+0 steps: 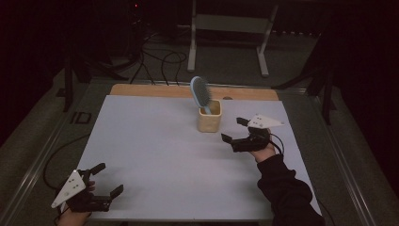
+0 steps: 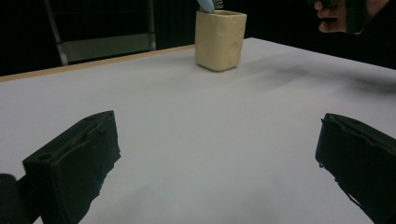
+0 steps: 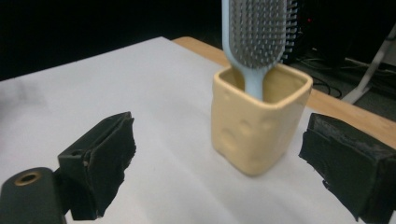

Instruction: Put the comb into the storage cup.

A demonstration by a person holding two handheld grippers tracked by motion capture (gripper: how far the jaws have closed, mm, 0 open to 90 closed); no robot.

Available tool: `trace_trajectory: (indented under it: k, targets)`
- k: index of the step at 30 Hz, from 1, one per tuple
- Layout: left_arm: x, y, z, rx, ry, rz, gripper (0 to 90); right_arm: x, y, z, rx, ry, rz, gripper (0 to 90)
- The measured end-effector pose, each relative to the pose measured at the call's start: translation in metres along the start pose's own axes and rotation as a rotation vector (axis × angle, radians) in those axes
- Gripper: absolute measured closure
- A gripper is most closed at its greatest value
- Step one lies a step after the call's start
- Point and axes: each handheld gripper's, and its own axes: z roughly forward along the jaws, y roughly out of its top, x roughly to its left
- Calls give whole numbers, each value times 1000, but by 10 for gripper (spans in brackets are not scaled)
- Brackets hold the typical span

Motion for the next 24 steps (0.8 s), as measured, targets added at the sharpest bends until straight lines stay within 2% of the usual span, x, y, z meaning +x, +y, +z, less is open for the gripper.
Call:
trace_trajectory:
  k: [15, 22, 24]
  targets:
    - [-1, 0, 0, 0, 0, 1, 0, 15, -36, -32, 19, -7, 12, 89]
    - [-1, 0, 0, 0, 0, 1, 0, 19, -55, -44, 35, 11, 44, 89]
    - [-1, 0, 0, 1, 0, 2, 0, 22, -65, -49, 33, 28, 59, 89]
